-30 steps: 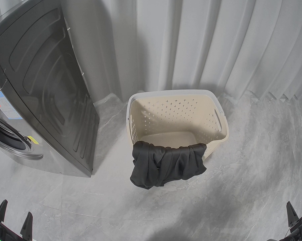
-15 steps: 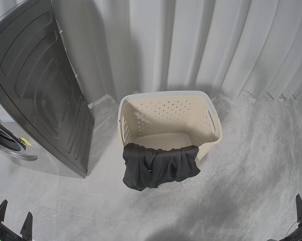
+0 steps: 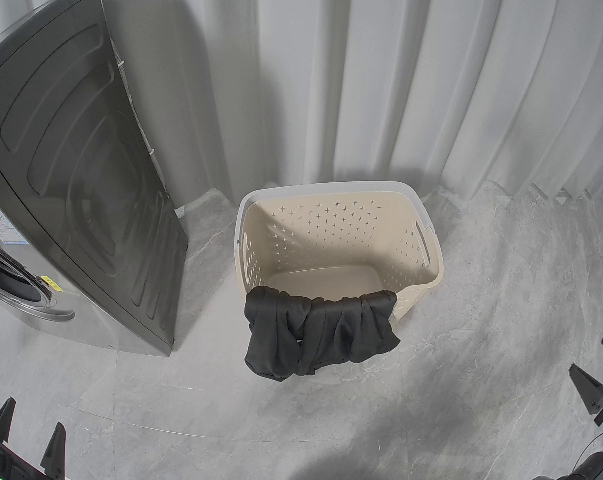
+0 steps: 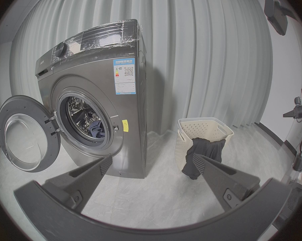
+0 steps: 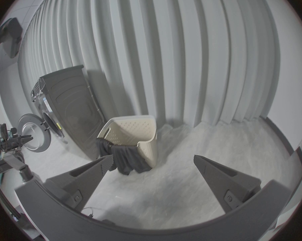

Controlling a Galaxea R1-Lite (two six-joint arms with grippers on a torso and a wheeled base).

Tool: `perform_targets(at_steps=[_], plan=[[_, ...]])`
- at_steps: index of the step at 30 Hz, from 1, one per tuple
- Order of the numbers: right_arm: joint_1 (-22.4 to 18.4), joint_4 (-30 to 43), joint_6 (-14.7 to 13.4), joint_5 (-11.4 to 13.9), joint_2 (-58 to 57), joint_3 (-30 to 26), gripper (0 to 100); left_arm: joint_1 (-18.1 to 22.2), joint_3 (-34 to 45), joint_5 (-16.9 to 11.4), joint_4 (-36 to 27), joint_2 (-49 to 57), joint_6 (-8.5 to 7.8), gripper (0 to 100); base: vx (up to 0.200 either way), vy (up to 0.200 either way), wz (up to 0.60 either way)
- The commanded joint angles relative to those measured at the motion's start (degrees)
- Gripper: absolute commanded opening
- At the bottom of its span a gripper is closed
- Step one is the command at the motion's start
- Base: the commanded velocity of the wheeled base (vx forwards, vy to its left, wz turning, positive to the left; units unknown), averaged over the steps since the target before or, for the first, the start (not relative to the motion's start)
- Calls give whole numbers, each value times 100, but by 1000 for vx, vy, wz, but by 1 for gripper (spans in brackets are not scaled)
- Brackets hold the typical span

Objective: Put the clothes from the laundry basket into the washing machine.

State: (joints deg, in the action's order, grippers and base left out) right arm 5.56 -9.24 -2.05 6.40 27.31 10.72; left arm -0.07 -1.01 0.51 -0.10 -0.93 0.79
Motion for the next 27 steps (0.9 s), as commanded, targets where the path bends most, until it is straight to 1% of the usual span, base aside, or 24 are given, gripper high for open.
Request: perform_targets(at_steps=[1,3,4,6,8,10,11,12,13,14,18,19,20,22,25,27], plan=[[1079,-676,-164,151,3079,423,100,-1,92,-42,1,66,17,100,0,0,0],[1167,-790,-191,151,3413,572,100,-1,84,-42,1,66,17,100,0,0,0],[1263,-957,-226,142,3738,660,100,-1,92,-42,1,66,17,100,0,0,0],[1307,-1203,-287,116,4046,721,100,-1,92,-25,1,66,26,100,0,0,0],[1360,-1607,-393,-7,4459,739,100,-1,84,-16,1,66,61,100,0,0,0],[1527,-1941,-472,-218,4793,748,100,-1,92,-16,1,66,105,100,0,0,0],[1545,-1959,-472,-236,4819,748,100,-1,92,-16,1,66,105,100,0,0,0],[1694,-2170,-551,-429,5092,757,100,-1,92,-16,1,66,105,100,0,0,0],[1808,-2293,-621,-526,5311,774,100,-1,92,-16,1,66,97,100,0,0,0],[1844,-2337,-657,-552,5382,792,100,-1,84,-16,1,66,97,100,0,0,0],[2134,-2636,-991,-693,5883,1011,100,-1,92,-16,1,66,97,100,0,0,0],[2274,-2671,-1219,-798,6014,1170,100,-1,92,-16,1,66,105,100,0,0,0],[2344,-2671,-1316,-860,6076,1249,100,-1,92,-16,1,66,105,100,0,0,0],[2511,-2636,-1509,-1062,6287,1495,100,-1,92,-16,1,66,114,100,0,0,0],[2643,-2671,-1544,-1299,6665,1776,100,-1,92,-16,1,66,114,100,0,0,0],[2696,-2671,-1544,-1413,6920,1996,100,-1,92,-16,1,66,123,100,0,0,0]])
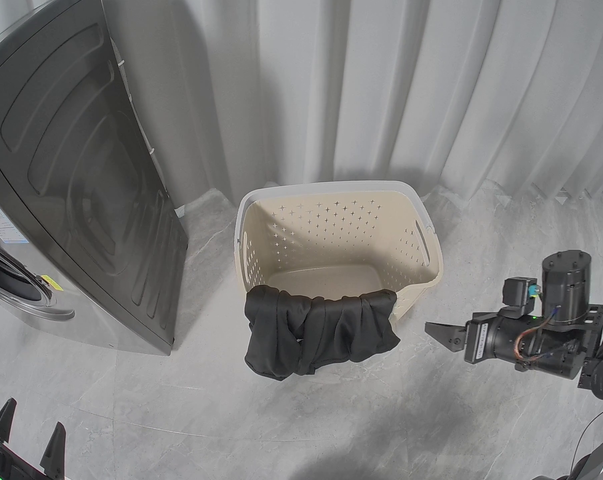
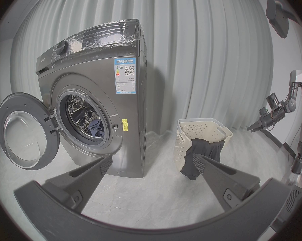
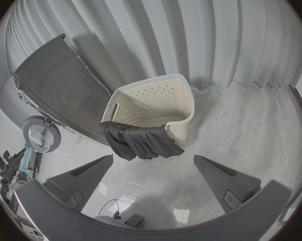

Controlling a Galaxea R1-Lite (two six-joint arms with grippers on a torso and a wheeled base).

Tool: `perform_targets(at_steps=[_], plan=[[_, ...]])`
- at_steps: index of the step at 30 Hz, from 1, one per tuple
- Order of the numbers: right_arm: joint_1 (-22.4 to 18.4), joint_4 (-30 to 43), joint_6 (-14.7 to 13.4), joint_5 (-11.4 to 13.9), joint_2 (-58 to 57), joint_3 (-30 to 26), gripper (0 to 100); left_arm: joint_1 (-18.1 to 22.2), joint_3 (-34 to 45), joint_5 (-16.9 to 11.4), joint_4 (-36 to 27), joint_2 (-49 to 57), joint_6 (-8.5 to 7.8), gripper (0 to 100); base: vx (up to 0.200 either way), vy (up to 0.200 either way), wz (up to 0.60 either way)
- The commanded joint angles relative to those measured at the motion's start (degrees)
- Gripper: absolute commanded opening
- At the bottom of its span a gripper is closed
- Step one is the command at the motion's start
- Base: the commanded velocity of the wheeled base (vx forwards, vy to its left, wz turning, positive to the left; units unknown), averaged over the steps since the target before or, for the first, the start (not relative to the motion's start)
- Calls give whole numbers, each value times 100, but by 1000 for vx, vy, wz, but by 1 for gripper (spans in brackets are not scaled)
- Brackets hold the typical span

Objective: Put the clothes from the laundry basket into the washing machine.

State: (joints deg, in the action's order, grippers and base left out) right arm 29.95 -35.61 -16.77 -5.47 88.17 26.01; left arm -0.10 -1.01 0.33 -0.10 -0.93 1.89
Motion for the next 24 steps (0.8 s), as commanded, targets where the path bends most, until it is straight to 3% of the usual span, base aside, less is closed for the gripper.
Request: perform_targets(at_steps=[1,7,12,24], plan=[[266,-34,-72,-288,1018,598,100,1,92,2,1,66,13,100,0,0,0],[318,-34,-72,-349,1765,1143,100,1,92,20,1,57,22,100,0,0,0],[397,-51,-98,-560,2406,1468,100,1,92,29,1,57,31,100,0,0,0],[345,-640,-80,-534,3566,2206,100,1,92,37,1,66,22,100,0,0,0]])
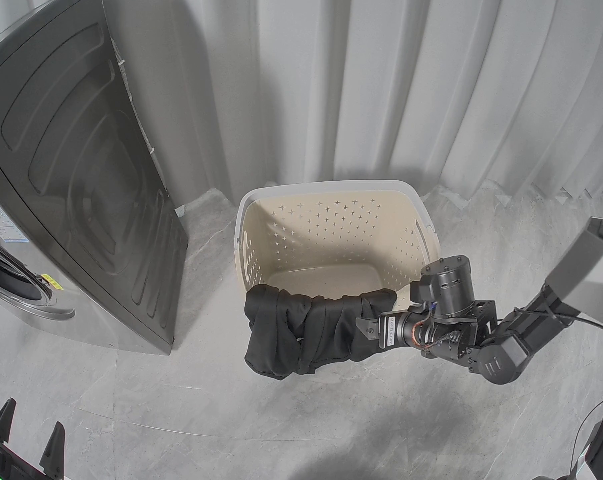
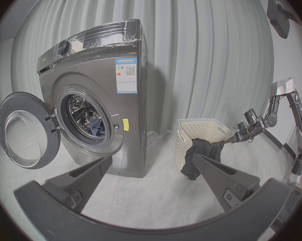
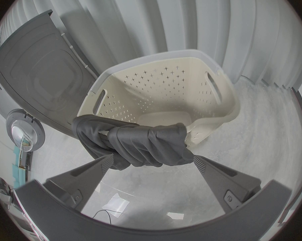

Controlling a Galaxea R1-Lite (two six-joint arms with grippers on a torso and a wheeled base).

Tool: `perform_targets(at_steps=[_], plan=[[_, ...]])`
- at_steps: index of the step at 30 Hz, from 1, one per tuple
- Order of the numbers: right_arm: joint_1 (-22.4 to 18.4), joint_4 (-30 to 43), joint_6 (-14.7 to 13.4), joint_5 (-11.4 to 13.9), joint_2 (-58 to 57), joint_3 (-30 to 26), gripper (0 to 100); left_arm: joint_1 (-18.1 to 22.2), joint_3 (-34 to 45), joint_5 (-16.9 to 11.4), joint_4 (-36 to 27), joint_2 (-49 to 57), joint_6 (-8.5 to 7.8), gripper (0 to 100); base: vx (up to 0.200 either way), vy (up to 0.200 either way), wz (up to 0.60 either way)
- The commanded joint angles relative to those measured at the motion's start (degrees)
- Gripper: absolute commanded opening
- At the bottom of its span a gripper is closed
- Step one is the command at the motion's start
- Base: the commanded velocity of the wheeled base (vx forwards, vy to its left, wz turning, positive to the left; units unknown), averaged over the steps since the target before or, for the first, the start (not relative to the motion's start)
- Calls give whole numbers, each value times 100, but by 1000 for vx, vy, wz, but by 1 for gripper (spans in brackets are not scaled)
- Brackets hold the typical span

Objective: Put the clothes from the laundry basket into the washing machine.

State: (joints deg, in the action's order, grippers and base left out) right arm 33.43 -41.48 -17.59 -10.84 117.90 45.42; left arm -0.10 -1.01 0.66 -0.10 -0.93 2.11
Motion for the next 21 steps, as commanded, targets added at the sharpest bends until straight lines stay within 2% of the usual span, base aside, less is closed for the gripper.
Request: perform_targets(at_steps=[1,21], plan=[[-3,-79,1,3,673,336,100,1,92,4,1,66,0,100,0,0,0],[-12,-554,54,38,1754,1188,100,1,84,4,1,66,0,100,0,0,0]])
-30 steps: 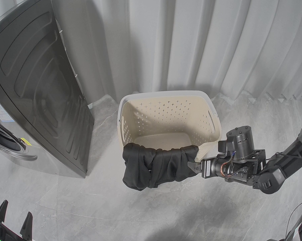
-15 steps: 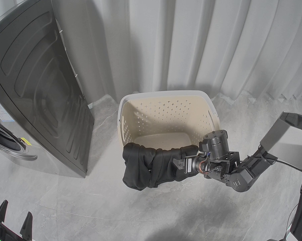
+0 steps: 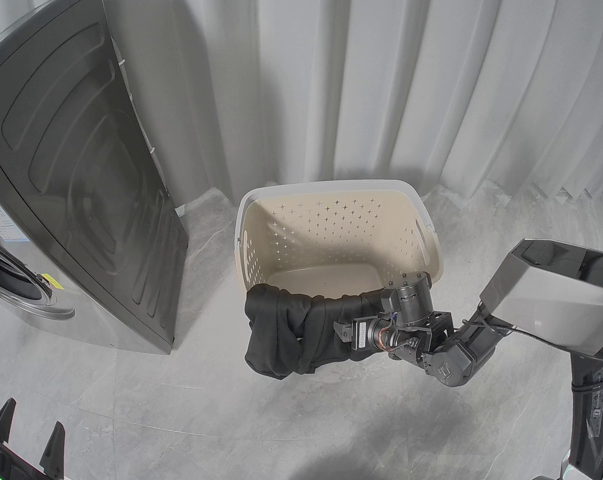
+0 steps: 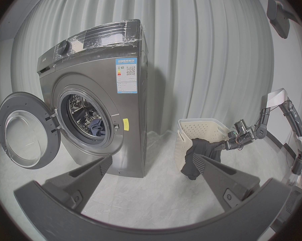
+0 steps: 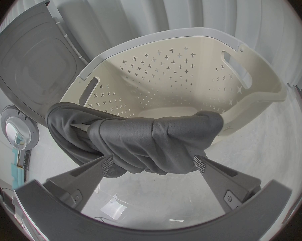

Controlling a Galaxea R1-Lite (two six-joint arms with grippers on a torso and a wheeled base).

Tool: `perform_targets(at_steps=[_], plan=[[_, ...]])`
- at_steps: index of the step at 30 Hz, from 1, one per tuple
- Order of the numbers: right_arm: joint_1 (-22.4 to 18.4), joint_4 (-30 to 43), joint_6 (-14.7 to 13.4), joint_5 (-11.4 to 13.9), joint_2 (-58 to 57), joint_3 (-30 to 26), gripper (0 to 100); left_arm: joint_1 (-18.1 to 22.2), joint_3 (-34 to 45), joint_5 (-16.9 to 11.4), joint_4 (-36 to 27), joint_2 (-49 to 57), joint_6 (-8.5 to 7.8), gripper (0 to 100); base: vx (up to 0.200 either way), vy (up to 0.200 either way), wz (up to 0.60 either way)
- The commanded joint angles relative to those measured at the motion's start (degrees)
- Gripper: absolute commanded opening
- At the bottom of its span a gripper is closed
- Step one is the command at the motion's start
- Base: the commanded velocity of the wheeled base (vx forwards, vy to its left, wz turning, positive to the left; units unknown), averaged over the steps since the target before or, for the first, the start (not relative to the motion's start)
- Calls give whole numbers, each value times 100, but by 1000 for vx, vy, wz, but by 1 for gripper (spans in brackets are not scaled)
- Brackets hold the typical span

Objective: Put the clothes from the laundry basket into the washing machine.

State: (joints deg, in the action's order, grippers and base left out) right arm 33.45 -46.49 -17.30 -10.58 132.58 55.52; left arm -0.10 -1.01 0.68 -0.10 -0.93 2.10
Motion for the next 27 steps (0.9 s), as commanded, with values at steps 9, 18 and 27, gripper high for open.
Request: perform_targets(at_steps=[9,18,27], plan=[[-5,-123,51,-5,602,733,100,1,92,2,1,66,1,100,0,0,0],[-32,-501,51,12,619,750,0,1,92,11,1,66,1,100,0,0,0],[30,-791,25,30,-303,-138,0,1,92,11,1,66,10,100,0,0,0]])
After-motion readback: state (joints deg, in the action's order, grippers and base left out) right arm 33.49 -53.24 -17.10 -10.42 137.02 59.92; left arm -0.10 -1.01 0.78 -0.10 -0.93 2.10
